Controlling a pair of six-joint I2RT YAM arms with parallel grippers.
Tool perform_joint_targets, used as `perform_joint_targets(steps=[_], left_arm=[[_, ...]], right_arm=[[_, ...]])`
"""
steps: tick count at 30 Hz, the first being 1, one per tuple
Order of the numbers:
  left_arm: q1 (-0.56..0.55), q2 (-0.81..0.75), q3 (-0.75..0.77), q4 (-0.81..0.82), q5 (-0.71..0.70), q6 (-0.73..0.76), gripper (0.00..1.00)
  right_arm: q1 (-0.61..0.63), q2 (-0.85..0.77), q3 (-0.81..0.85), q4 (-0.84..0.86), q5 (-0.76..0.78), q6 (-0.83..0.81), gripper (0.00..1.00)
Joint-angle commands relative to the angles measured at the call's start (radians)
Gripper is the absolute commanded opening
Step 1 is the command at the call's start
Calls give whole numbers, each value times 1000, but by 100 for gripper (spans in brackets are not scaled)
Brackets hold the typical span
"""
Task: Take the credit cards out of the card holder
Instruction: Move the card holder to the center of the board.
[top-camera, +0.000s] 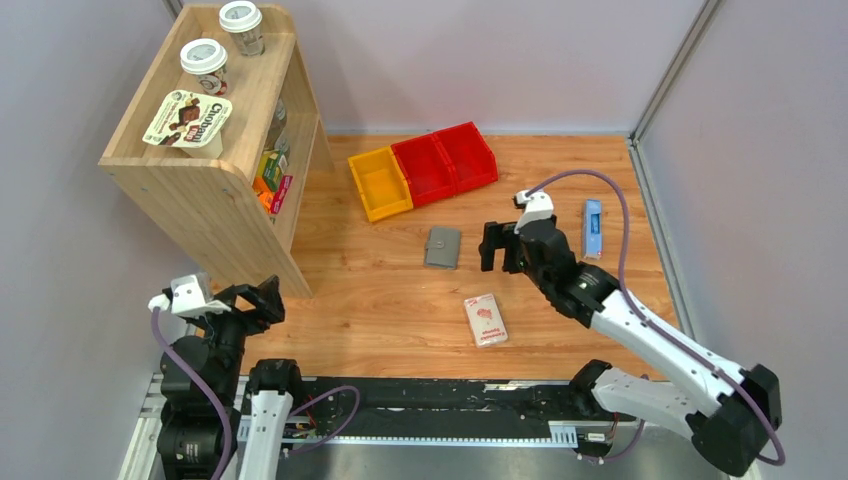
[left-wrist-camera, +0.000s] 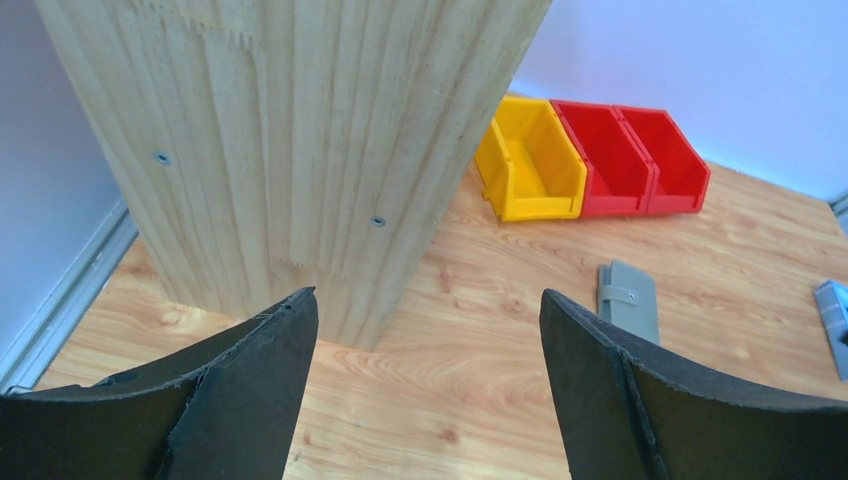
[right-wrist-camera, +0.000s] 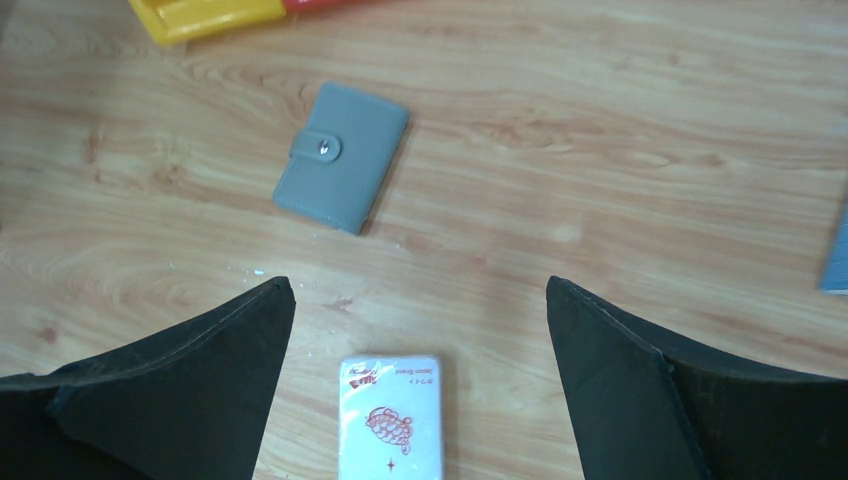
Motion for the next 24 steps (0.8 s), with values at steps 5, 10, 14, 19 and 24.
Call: perform_joint_targets(steps=[5, 10, 14, 19, 24], left_arm=[[8, 152, 93, -82, 146, -17, 89], [8, 259, 147, -143, 292, 2, 89], [8, 299, 158, -145, 368, -22, 89], [8, 316, 140, -142, 436, -57, 89], [8, 330, 117, -119, 473, -88, 89]], right_arm=[[-21, 317, 123, 89, -179, 155, 100], [-78, 575, 246, 91, -300, 259, 92], [-113, 754, 329, 91, -327, 327, 82], [-133, 866, 352, 125, -369, 400, 74], [-141, 923, 335, 169, -428, 419, 64]])
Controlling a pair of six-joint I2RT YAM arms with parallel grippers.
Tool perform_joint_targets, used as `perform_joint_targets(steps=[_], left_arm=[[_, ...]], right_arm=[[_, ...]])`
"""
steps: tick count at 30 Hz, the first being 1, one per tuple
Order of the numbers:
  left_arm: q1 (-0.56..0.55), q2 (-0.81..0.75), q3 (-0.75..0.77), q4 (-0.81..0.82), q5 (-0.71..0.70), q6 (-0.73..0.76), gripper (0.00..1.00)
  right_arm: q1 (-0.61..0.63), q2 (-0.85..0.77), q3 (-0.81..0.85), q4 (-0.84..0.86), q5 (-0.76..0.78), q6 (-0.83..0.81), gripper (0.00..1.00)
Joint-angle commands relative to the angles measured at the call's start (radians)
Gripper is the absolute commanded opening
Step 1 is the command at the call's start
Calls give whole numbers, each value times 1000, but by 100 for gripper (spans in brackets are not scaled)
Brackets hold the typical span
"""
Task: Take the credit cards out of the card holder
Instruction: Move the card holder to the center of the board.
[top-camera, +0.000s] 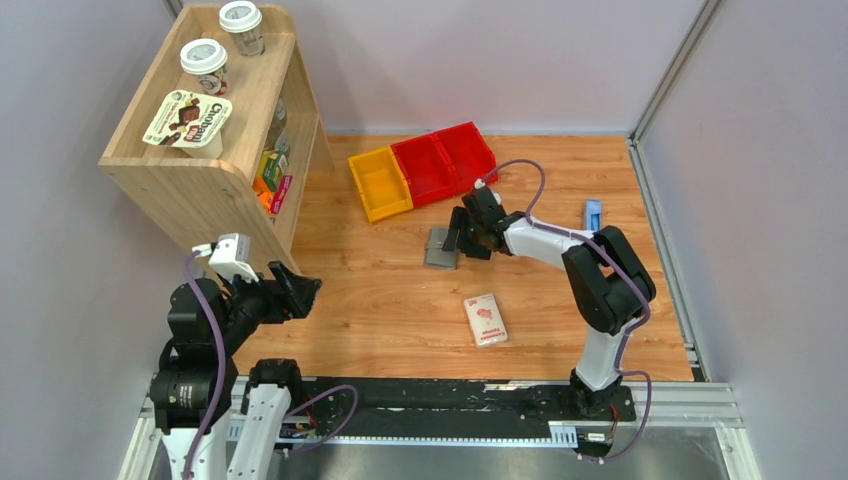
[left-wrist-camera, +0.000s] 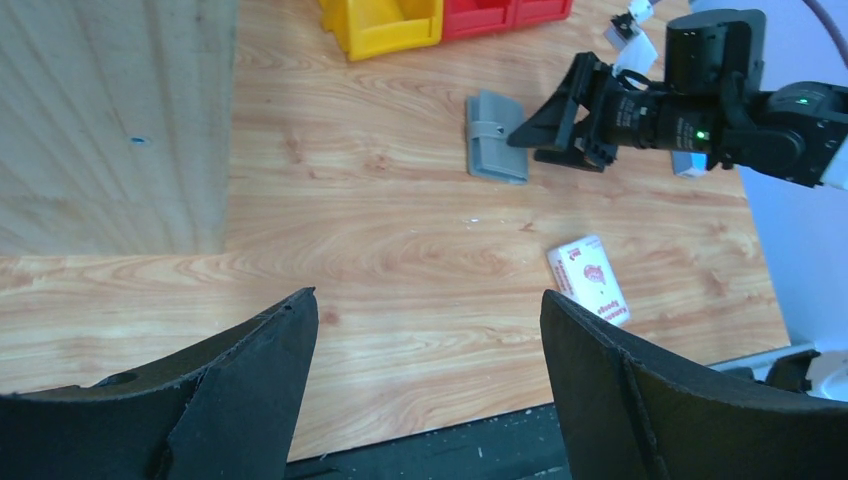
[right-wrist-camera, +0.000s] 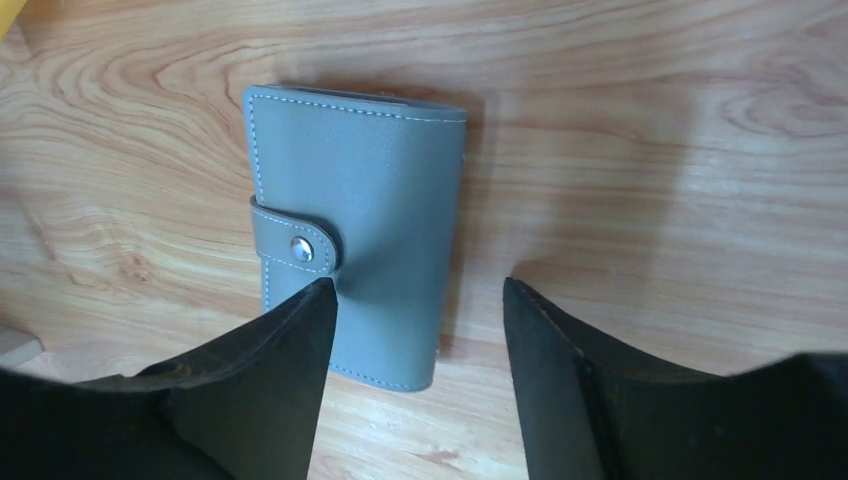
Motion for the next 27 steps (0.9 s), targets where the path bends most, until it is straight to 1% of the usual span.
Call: perform_joint_targets(steps=[1, 3, 6, 9, 13, 14, 15, 17, 18, 19, 20, 21, 22, 23, 24, 25, 26, 27], left_arm=[[8, 27, -16, 31, 78, -48, 89], [8, 40, -24, 40, 89, -57, 89], [6, 54, -44, 63, 95, -66, 89], [8, 70, -73, 80, 112, -71, 89], [0, 77, -99, 97, 114, -87, 89], [-6, 80, -105, 103, 105, -95, 89], [-35, 88, -108, 105, 97, -98, 89], [-89, 102, -118, 112, 62, -114, 89], [-113, 106, -125, 122, 22, -127, 89], [-177, 123, -127, 126, -2, -135, 89], [-216, 134, -131, 145, -70, -153, 89], [-320, 164, -133, 152, -104, -164, 89], [-374, 188, -130, 175, -203, -188, 89], [-513, 235, -128, 191, -260, -201, 89], [-594, 270, -113, 192, -408, -219, 89], [-724, 336, -84, 195, -496, -236, 89], [-794, 381, -69, 195, -620, -245, 89], [-881, 465, -47, 189, -680, -261, 90]], right_arm=[[-4, 51, 6, 75, -81, 51, 62], [-10, 62, -5, 93, -111, 46, 56], [-16, 74, -19, 107, -146, 32, 43], [-16, 79, -22, 110, -177, 0, 24], [-16, 61, -43, 112, -235, -34, 5], [-16, 54, -52, 113, -246, -40, 2], [-15, 44, -63, 115, -256, -44, 0], [-15, 27, -88, 110, -282, -52, 0], [-13, 19, -97, 106, -290, -57, 0], [-9, 11, -112, 100, -293, -61, 0], [-4, 2, -121, 95, -293, -66, 0], [0, -5, -134, 90, -293, -72, 0], [2, -13, -143, 87, -290, -74, 0], [5, -21, -152, 86, -290, -75, 0], [7, -30, -160, 86, -290, -75, 0], [8, -38, -168, 84, -287, -75, 0], [8, -48, -174, 81, -284, -75, 0], [8, -54, -177, 75, -278, -75, 0]])
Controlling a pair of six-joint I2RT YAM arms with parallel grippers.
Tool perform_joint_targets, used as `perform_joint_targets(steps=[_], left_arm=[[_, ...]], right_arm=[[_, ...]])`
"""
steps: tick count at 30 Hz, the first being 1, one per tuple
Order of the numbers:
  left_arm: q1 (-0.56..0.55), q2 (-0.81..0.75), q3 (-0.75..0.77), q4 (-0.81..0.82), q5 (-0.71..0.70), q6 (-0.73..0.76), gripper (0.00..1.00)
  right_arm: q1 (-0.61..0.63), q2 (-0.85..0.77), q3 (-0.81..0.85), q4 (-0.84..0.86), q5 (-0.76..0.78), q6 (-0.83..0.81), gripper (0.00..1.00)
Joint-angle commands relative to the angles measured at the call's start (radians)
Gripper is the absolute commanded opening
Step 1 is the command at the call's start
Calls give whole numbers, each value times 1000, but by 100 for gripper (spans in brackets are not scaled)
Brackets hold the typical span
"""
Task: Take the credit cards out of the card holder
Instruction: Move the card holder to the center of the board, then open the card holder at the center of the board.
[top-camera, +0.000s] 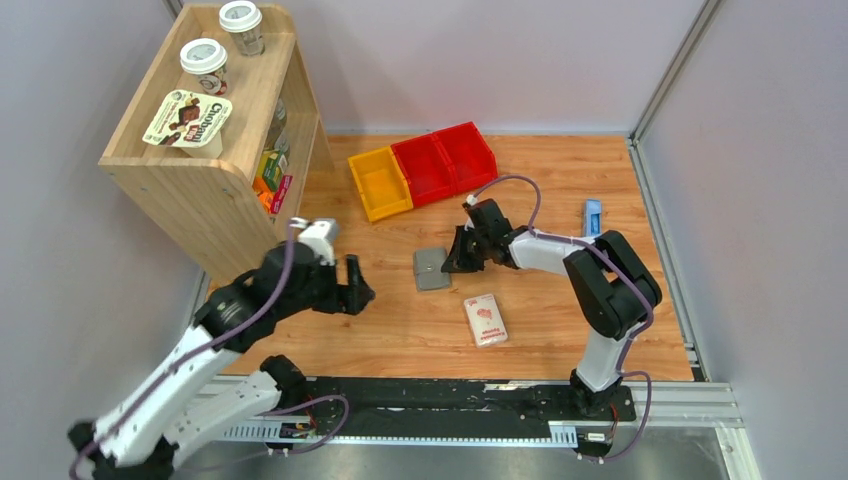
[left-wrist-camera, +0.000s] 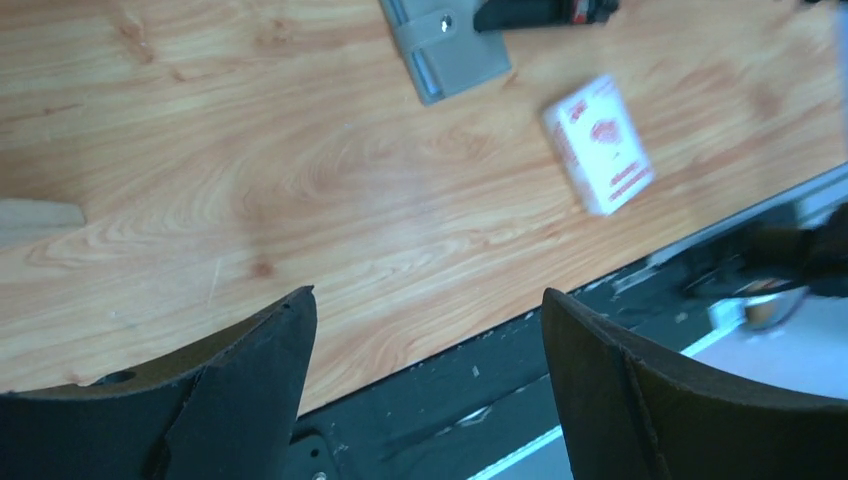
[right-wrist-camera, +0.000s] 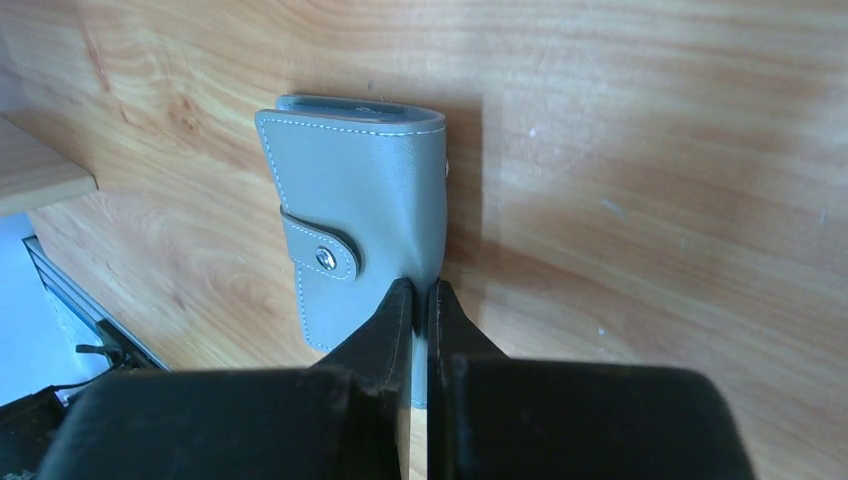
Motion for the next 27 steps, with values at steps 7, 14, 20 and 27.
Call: perform_joint_targets(steps=[7, 14, 20, 27], left_arm=[[-338, 495, 150, 121, -547, -177, 91], [-346, 690, 138, 330, -473, -203, 89], [-354, 837, 182, 388, -431, -206, 84], [-357, 959, 238, 400, -429, -198, 72]], right_arm=[[20, -92, -74, -94, 18, -70, 1], [-12, -101, -133, 2, -60, -53, 30], [-81, -91, -176, 134, -169, 7, 42], [-101, -48, -193, 197, -217, 30, 40]])
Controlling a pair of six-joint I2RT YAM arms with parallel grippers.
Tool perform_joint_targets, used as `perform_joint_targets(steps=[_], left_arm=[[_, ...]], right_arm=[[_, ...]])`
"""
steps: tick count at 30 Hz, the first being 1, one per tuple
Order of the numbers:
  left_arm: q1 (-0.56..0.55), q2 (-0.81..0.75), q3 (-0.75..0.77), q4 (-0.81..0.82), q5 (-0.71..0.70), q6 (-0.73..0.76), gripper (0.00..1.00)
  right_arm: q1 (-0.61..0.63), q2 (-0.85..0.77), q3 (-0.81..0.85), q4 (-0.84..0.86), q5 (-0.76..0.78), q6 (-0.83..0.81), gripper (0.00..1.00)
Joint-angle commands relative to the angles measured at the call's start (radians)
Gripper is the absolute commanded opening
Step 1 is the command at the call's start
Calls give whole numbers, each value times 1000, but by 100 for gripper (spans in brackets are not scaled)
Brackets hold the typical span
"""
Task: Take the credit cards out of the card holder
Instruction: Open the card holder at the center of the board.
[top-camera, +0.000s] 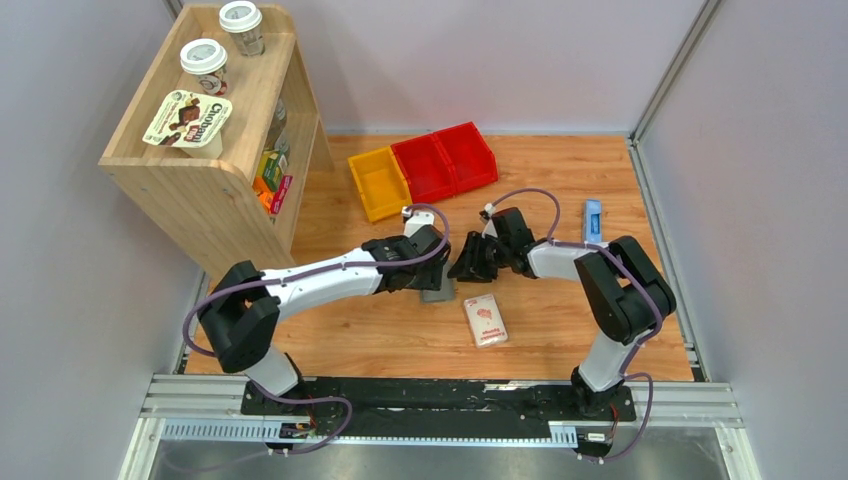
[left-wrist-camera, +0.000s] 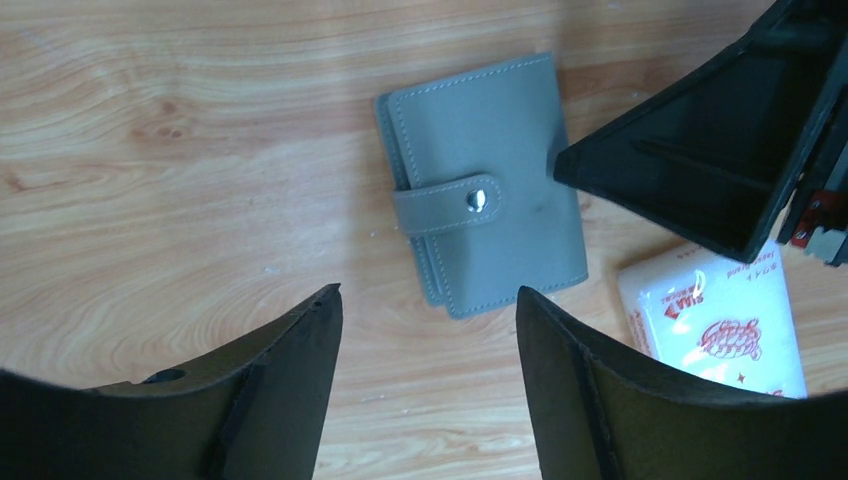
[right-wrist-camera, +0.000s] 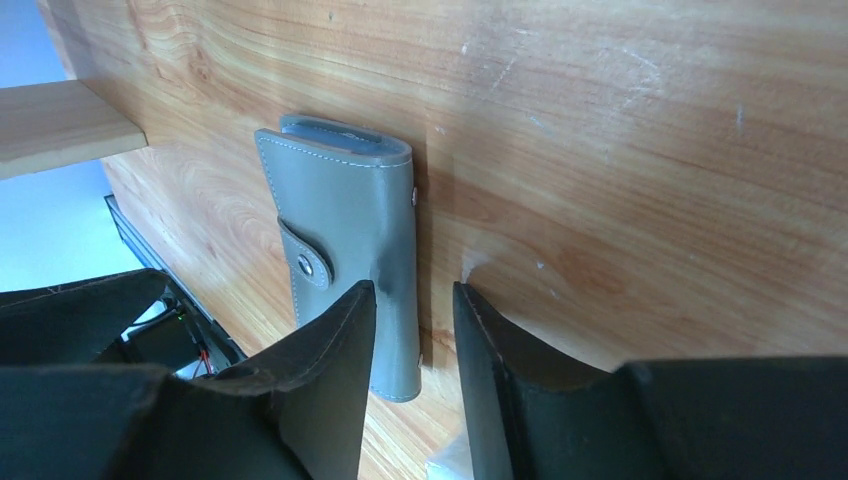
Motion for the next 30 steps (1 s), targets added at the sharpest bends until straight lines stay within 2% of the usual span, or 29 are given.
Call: perform_joint_targets(steps=[1, 10, 13, 17, 20, 23, 30], left_arm=[[-5, 62, 74, 42, 0, -1, 71], [-6, 196, 169, -5, 6, 11, 53], [-5, 225, 187, -28, 0, 10, 52], [-5, 253, 204, -41, 3, 11, 49], [-6, 276, 221, -48, 0, 19, 49], [-5, 302, 252, -62, 0, 34, 49], [-5, 369, 316, -113, -20, 56, 46]], right_arm=[[-8, 31, -19, 72, -32, 14, 39], [-8, 74, -25, 120, -69, 26, 36], [-8, 85, -25, 116, -61, 23, 32], [-10, 94, -30, 116, -60, 25, 15], [-8, 93, -31, 120, -61, 22, 7], [-7, 90, -31, 118, -58, 17, 3], [-3, 85, -28, 95, -37, 0, 2]])
